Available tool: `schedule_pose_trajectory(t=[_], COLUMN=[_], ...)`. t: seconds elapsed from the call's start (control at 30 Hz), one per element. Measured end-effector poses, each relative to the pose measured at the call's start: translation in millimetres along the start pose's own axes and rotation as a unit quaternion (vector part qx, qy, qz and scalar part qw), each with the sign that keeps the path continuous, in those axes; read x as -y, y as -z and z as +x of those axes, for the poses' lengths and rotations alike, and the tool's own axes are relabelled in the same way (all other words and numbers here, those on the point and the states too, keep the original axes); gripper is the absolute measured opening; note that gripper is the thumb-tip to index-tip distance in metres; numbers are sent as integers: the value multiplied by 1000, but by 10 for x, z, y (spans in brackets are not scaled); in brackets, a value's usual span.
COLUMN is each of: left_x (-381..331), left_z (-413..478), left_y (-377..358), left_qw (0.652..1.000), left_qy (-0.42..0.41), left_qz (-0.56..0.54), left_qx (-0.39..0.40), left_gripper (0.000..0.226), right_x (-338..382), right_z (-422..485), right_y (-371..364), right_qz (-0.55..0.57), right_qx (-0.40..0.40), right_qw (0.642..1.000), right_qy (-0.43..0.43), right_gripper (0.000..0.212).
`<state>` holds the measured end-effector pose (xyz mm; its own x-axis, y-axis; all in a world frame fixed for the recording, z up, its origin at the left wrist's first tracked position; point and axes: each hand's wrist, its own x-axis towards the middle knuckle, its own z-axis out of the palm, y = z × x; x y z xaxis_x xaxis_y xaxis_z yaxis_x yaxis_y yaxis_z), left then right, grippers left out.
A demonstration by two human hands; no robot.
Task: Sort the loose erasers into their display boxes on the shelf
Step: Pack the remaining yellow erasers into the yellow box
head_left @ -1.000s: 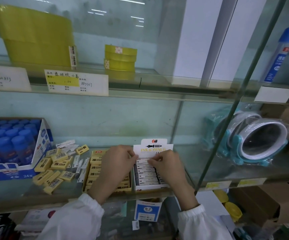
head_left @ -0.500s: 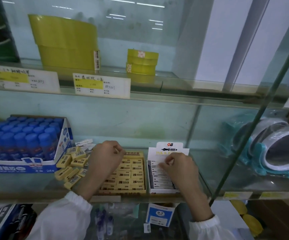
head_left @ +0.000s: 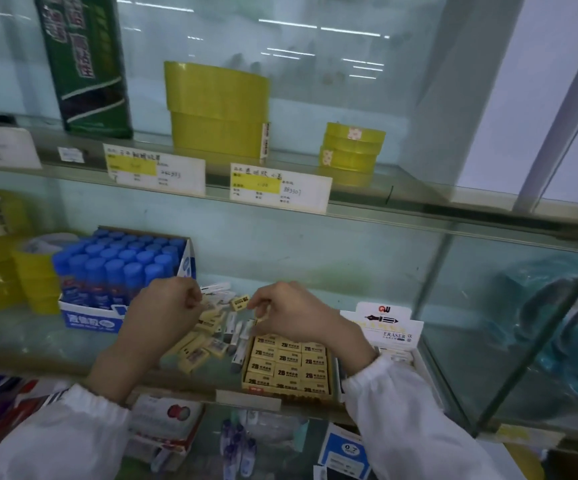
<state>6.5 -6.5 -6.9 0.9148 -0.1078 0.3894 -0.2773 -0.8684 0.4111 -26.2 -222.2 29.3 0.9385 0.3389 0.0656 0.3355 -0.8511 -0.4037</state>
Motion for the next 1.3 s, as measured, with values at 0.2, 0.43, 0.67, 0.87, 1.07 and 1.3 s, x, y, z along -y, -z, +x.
schedule_pose_trajectory(t=[0.2, 0.43, 0.67, 0.87, 1.07, 1.3], left_x=[-10, -77, 6, 27, 50, -235], left_z=[-166, -339, -288, -247, -263, -141], left_y=[166, 48, -19, -88, -87, -11], left_qw=[981, 976, 992, 992, 947, 523], left_qy=[11, -11, 32, 40, 135, 333], left_qz=[135, 195, 28, 4, -290, -763], left_qx=[140, 97, 119, 121, 39, 183], left_gripper=[20, 33, 20, 15, 12, 27], right_x=[215, 249, 233, 181, 118, 152], right_z=[433, 695, 747, 738, 667, 429], right_y=[-339, -480, -596, -646, -446, 83], right_qz=[-49, -64, -98, -77, 67, 196], right_qx=[26, 13, -5, -11, -44, -125], right_qw=[997, 996, 992, 993, 994, 971], right_qy=[61, 56, 81, 94, 81, 60], right_gripper=[45, 41, 54, 42, 32, 35])
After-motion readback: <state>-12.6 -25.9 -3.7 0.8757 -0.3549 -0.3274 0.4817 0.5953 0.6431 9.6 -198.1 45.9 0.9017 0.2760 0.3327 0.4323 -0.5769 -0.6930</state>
